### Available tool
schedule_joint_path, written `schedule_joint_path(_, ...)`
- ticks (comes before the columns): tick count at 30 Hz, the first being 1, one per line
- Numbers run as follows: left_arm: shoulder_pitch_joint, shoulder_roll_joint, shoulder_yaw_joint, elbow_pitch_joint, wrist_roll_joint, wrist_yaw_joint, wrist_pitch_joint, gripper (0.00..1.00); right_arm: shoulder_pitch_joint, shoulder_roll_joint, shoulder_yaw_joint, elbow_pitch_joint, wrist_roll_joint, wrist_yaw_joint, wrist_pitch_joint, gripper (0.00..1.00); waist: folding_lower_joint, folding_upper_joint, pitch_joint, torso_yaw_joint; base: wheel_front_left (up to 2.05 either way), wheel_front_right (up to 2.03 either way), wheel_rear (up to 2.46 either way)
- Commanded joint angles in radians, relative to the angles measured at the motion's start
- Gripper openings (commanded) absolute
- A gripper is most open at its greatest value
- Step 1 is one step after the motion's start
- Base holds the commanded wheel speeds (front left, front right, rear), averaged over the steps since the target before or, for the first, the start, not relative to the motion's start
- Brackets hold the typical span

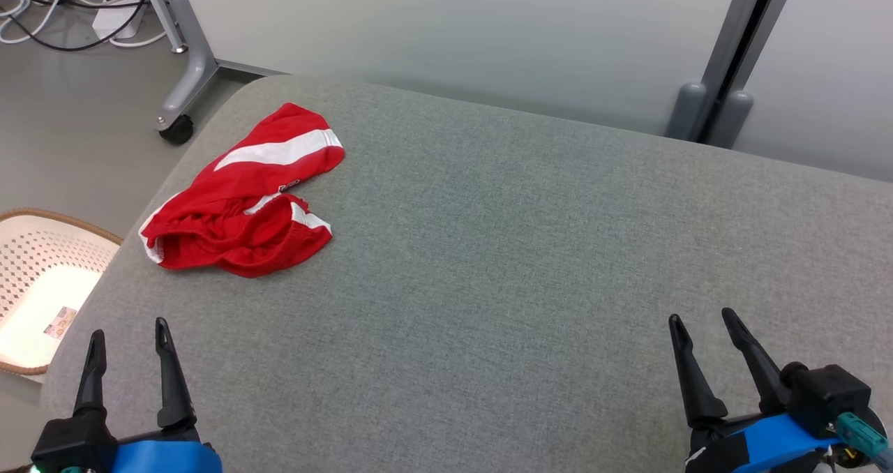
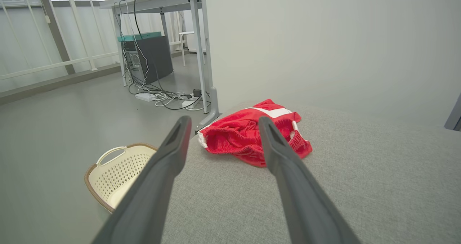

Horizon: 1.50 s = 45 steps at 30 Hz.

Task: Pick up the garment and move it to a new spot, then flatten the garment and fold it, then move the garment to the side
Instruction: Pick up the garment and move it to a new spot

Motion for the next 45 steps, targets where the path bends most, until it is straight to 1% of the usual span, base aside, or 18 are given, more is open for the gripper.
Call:
schedule_joint_path(1, 0.007, 0.005, 0.002, -0.003, -0.004, 0.005, -0.004, 1.00, -0.018, 0.000, 0.002, 0.002, -0.005, 0.000, 0.000, 1.00, -0.0001, 0.0000, 0.002, -0.004, 0.00, 0.00, 0.00)
schedule_joint_path(5, -0.036, 0.013, 0.009, 0.008, -0.016, 0.002, -0.003, 1.00, -0.024, 0.000, -0.001, -0.005, -0.014, 0.000, 0.004, 1.00, -0.0001, 0.0000, 0.019, -0.020, 0.00, 0.00, 0.00)
schedule_joint_path(8, -0.098, 0.034, 0.023, 0.022, -0.026, -0.007, 0.001, 1.00, -0.040, 0.000, -0.003, -0.017, -0.028, 0.000, 0.010, 1.00, -0.0001, 0.0000, 0.043, -0.039, 0.00, 0.00, 0.00)
schedule_joint_path(12, -0.221, 0.084, 0.049, 0.051, -0.038, -0.022, 0.018, 1.00, -0.068, -0.008, -0.007, -0.053, -0.051, 0.000, 0.025, 1.00, -0.0001, 0.0000, 0.098, -0.075, 0.00, 0.00, 0.00)
schedule_joint_path(16, -0.373, 0.148, 0.078, 0.102, -0.053, -0.040, 0.047, 1.00, -0.103, -0.028, -0.012, -0.104, -0.068, 0.000, 0.042, 1.00, -0.0001, 0.0000, 0.183, -0.122, 0.00, 0.00, 0.00)
schedule_joint_path(19, -0.485, 0.185, 0.087, 0.149, -0.062, -0.055, 0.068, 1.00, -0.133, -0.047, -0.026, -0.146, -0.075, 0.000, 0.054, 1.00, -0.0001, 0.0000, 0.255, -0.157, 0.00, 0.00, 0.00)
schedule_joint_path(24, -0.635, 0.249, 0.092, 0.273, -0.079, -0.081, 0.146, 1.00, -0.168, -0.069, -0.051, -0.206, -0.076, 0.000, 0.065, 1.00, -0.0001, 0.0000, 0.358, -0.210, 0.00, 0.00, 0.00)
schedule_joint_path(25, -0.635, 0.249, 0.092, 0.273, -0.079, -0.081, 0.146, 1.00, -0.168, -0.069, -0.051, -0.206, -0.076, 0.000, 0.065, 1.00, -0.0001, 0.0000, 0.358, -0.210, 0.00, 0.00, 0.00)
schedule_joint_path(29, -0.721, 0.280, 0.086, 0.401, -0.102, -0.105, 0.223, 1.00, -0.182, -0.073, -0.075, -0.242, -0.079, 0.000, 0.073, 1.00, -0.0001, 0.0000, 0.417, -0.238, 0.00, 0.00, 0.00)
schedule_joint_path(31, -0.757, 0.289, 0.088, 0.459, -0.113, -0.113, 0.243, 1.00, -0.188, -0.076, -0.086, -0.254, -0.077, 0.000, 0.074, 1.00, -0.0001, 0.0000, 0.439, -0.246, 0.00, 0.00, 0.00)
schedule_joint_path(34, -0.792, 0.293, 0.083, 0.563, -0.136, -0.129, 0.317, 1.00, -0.186, -0.081, -0.098, -0.264, -0.073, 0.000, 0.075, 1.00, -0.0001, 0.0000, 0.461, -0.251, 0.00, 0.00, 0.00)
schedule_joint_path(37, -0.819, 0.294, 0.078, 0.646, -0.152, -0.132, 0.378, 1.00, -0.191, -0.087, -0.107, -0.268, -0.070, 0.000, 0.072, 1.00, -0.0001, 0.0000, 0.475, -0.249, 0.00, 0.00, 0.00)
schedule_joint_path(42, -0.824, 0.271, 0.071, 0.769, -0.185, -0.145, 0.479, 1.00, -0.199, -0.092, -0.107, -0.264, -0.069, 0.000, 0.073, 1.00, -0.0001, 0.0000, 0.480, -0.245, 0.00, 0.00, 0.00)
schedule_joint_path(45, -0.811, 0.262, 0.063, 0.816, -0.193, -0.153, 0.499, 1.00, -0.202, -0.093, -0.102, -0.260, -0.070, 0.000, 0.073, 1.00, -0.0001, 0.0000, 0.475, -0.243, 0.00, 0.00, 0.00)
